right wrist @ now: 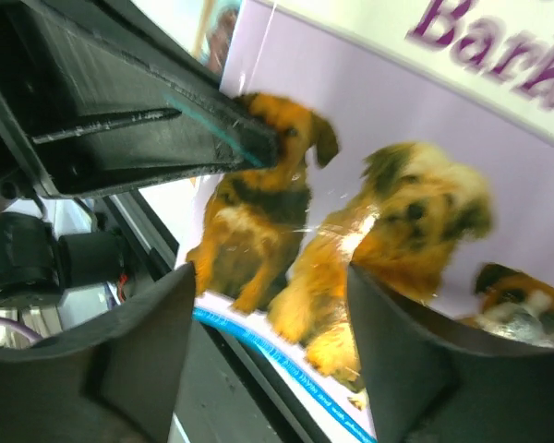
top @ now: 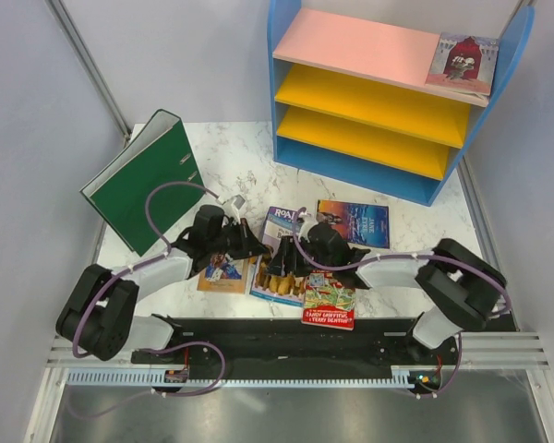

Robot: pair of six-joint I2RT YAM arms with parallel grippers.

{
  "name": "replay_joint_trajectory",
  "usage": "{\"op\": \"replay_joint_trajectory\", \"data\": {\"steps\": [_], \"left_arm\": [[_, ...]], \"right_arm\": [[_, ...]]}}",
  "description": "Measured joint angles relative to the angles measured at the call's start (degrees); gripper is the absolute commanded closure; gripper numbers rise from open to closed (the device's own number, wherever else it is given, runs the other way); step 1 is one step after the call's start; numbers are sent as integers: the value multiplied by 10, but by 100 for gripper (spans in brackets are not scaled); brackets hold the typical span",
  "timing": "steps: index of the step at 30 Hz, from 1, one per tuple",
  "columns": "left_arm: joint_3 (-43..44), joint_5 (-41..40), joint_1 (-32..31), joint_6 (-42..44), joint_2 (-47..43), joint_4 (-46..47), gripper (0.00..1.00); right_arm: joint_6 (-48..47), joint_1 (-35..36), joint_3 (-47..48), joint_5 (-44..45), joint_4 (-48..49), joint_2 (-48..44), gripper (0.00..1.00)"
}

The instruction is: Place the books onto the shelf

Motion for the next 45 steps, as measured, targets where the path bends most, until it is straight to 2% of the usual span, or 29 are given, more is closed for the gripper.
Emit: {"op": "replay_joint_trajectory", "data": {"steps": [1, 3, 10, 15, 19, 26, 35, 45], "left_arm": [[6, 1, -2, 1, -8, -10, 98], [28, 8, -7, 3, -29, -38, 98], [115, 24, -10, 7, -62, -73, 98], [168, 37, -7, 5, -62, -74, 98], [183, 52, 0, -11, -58, -48, 98], [185, 103, 7, -77, -12, 64, 98], [186, 177, 12, -170, 38, 207, 98], [190, 197, 24, -247, 122, 337, 98]], "right_arm": [[-3, -1, -6, 9, -3, -20, 16], [-9, -3, -26, 34, -10, -76, 11], [-31, -13, -77, 112, -47, -269, 5], [-25, -56, -138, 168, -69, -432, 8], [-14, -101, -187, 186, -82, -514, 8], [-6, -114, -189, 159, -80, -476, 6], [34, -137, -228, 108, 21, -438, 5], [59, -144, -230, 87, 78, -441, 9]]}}
